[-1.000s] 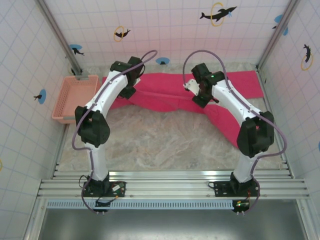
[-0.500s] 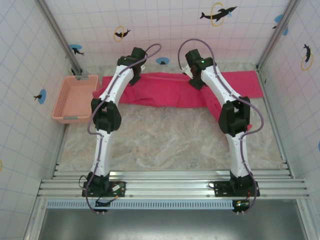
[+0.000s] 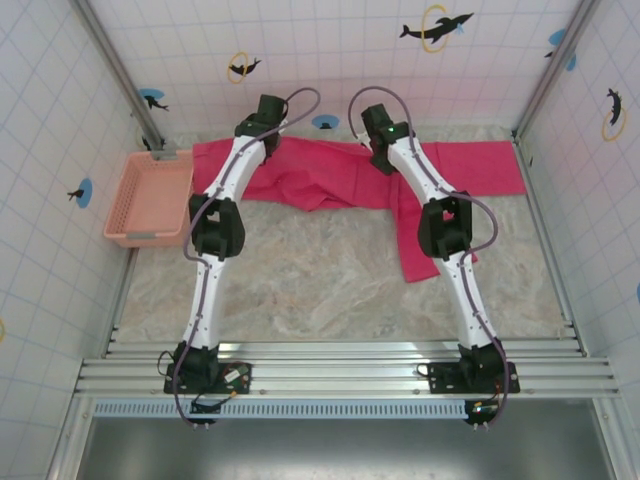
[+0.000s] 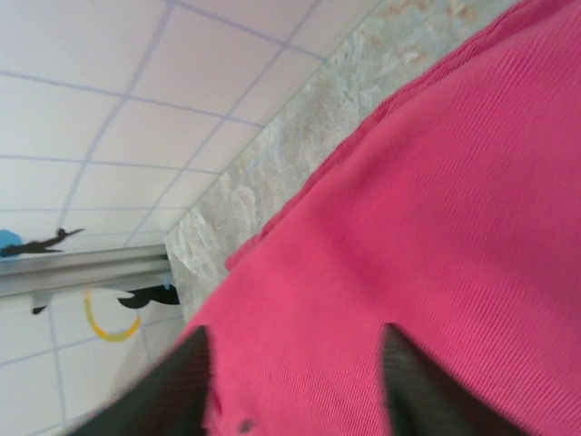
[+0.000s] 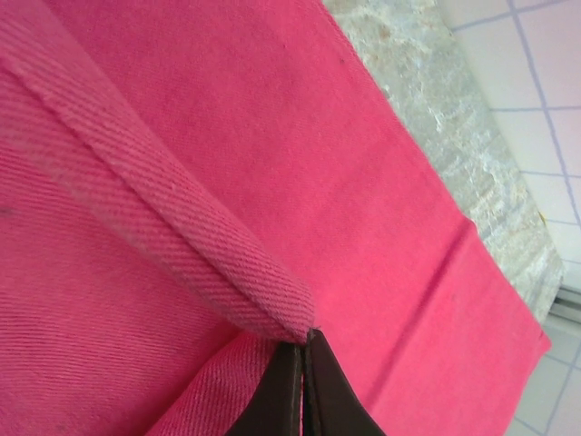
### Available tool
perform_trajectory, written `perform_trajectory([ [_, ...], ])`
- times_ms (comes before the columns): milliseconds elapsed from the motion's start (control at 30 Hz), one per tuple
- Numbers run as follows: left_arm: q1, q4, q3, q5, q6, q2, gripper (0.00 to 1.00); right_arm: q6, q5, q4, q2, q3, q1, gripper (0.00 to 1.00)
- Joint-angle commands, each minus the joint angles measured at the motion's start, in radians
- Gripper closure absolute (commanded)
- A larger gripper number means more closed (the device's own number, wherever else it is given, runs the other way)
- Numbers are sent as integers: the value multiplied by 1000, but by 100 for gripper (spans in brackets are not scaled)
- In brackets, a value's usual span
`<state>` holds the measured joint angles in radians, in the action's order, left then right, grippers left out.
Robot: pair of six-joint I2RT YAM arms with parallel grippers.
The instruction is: Roll up the long pants
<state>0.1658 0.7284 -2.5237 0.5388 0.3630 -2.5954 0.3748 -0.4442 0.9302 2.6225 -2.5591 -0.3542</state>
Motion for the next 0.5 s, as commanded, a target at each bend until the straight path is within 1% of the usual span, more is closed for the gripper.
perform_trajectory([
  [0,-17,-66,-43,29,-16,-75,26,-5,-4,-71,66,-97,3,100],
  [67,-18,-94,-60,44,-22,-104,6,-9,14,-87,90,-123,0,98],
  [100,-18,-104,-62,40,-25,-111,3,-16,7,-105,96,-125,-2,92],
  [167,-17,-109,-64,38,-36,-112,3,-32,-24,-135,99,-128,-4,70],
  [200,-19,-106,-63,37,-41,-107,3,-54,-63,-148,96,-135,-4,53],
  [233,-17,-100,-58,43,-41,-98,3,-75,-93,-149,88,-142,-1,43],
  [267,-20,-100,-41,52,-42,-84,3,-86,-110,-143,70,-148,3,36],
  [300,-20,-104,-9,55,-46,-61,3,-100,-113,-133,43,-148,12,31],
  [367,-29,-89,48,40,-73,-17,3,-128,-110,-100,-19,-138,37,27],
  [467,-48,-84,173,14,-121,58,3,-186,-77,-20,-178,-19,74,26],
])
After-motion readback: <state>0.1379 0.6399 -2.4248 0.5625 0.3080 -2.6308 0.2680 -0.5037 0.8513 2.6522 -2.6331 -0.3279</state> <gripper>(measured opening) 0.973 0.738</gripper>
